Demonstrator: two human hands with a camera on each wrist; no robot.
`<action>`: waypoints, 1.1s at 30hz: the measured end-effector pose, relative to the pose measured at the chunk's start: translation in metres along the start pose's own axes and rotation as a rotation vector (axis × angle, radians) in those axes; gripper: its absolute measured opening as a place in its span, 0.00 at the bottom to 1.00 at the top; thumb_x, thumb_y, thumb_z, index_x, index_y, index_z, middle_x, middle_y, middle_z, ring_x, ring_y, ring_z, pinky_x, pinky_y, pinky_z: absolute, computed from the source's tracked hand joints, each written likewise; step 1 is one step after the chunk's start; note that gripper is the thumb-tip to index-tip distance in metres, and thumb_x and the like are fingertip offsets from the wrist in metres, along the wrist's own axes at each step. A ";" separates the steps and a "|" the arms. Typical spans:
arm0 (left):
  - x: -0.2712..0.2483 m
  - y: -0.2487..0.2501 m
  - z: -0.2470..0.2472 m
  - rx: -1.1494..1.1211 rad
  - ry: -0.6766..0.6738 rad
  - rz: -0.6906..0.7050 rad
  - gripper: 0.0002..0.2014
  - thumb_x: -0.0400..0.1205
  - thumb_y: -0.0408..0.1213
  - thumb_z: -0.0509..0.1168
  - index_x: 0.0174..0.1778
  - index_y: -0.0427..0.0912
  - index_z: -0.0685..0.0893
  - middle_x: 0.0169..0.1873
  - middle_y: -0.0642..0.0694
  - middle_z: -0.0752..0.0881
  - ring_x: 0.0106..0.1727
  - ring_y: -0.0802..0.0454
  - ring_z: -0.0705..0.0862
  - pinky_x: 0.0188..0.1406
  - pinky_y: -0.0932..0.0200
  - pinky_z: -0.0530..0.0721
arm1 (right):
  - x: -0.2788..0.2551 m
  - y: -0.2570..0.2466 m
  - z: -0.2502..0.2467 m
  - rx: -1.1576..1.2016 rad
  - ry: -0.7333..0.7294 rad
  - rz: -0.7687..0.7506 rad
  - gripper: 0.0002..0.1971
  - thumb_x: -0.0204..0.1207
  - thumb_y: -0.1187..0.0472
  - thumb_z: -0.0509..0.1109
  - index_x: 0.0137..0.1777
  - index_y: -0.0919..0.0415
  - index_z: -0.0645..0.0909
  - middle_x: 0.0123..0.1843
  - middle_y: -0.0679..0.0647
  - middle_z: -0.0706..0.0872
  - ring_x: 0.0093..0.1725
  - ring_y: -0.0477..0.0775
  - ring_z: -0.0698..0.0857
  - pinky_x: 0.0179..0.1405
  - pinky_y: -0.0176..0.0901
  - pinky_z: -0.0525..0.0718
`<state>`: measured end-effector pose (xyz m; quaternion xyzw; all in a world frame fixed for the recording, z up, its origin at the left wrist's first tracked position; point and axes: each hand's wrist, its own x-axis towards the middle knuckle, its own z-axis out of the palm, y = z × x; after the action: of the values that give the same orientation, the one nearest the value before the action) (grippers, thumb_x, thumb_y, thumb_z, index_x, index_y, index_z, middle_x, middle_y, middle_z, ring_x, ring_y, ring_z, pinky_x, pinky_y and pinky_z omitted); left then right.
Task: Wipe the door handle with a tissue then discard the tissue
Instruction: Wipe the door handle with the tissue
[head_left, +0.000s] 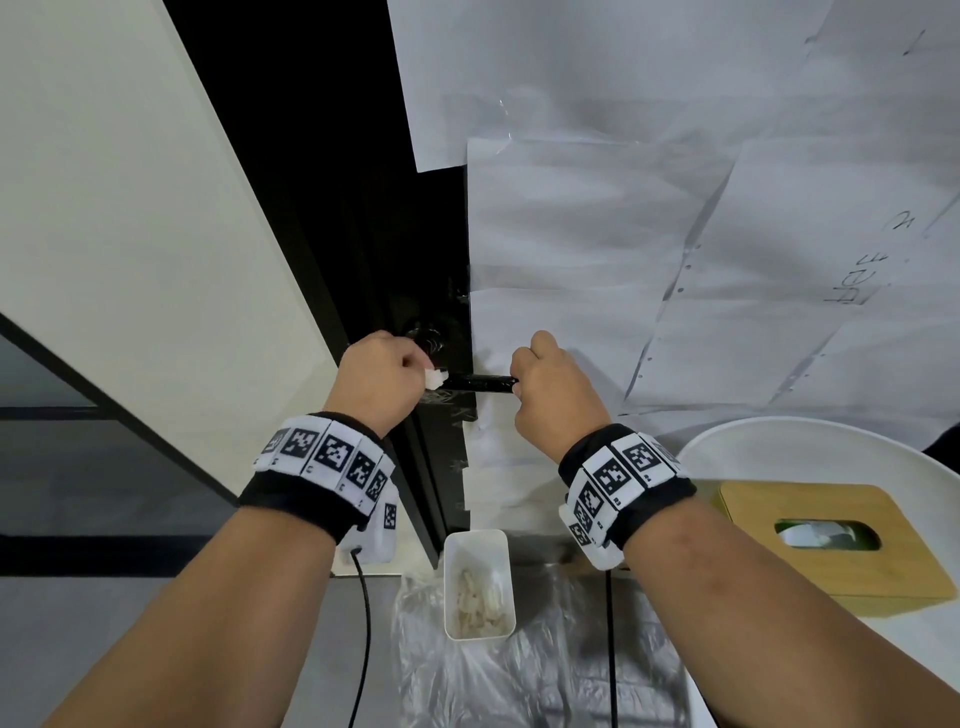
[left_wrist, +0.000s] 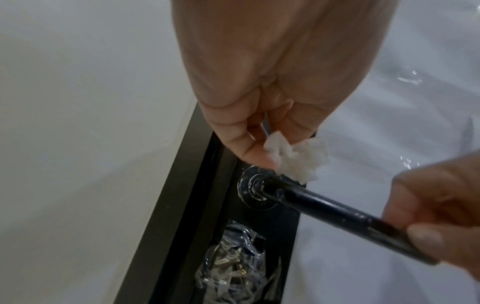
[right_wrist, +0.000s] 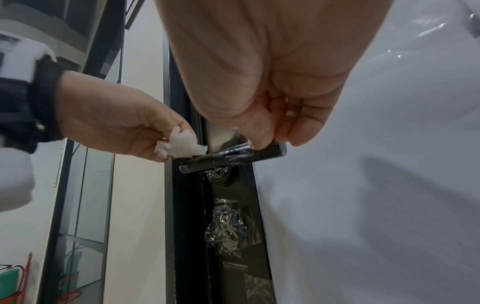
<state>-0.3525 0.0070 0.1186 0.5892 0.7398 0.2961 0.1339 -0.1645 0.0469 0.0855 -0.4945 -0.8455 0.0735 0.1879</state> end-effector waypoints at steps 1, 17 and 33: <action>-0.004 -0.001 -0.002 -0.076 0.012 -0.034 0.12 0.80 0.30 0.60 0.46 0.45 0.89 0.44 0.50 0.83 0.43 0.51 0.83 0.35 0.69 0.76 | 0.000 0.000 0.000 0.001 -0.002 0.001 0.08 0.70 0.76 0.64 0.42 0.64 0.74 0.49 0.58 0.71 0.37 0.54 0.68 0.35 0.43 0.66; -0.015 -0.016 0.013 -0.348 0.164 -0.277 0.12 0.81 0.35 0.60 0.50 0.47 0.89 0.30 0.48 0.86 0.27 0.50 0.81 0.30 0.58 0.82 | 0.000 -0.001 0.000 -0.001 -0.008 0.012 0.08 0.70 0.77 0.64 0.42 0.65 0.74 0.50 0.59 0.72 0.38 0.55 0.69 0.35 0.45 0.67; 0.005 -0.002 0.013 -0.066 0.197 -0.111 0.12 0.84 0.34 0.62 0.60 0.44 0.87 0.54 0.44 0.89 0.45 0.54 0.84 0.42 0.72 0.72 | 0.001 0.000 0.001 -0.001 -0.006 0.006 0.07 0.69 0.76 0.65 0.42 0.65 0.74 0.49 0.58 0.72 0.36 0.55 0.69 0.33 0.44 0.67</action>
<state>-0.3481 0.0154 0.1079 0.5109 0.7706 0.3687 0.0962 -0.1651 0.0481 0.0852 -0.4968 -0.8446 0.0753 0.1848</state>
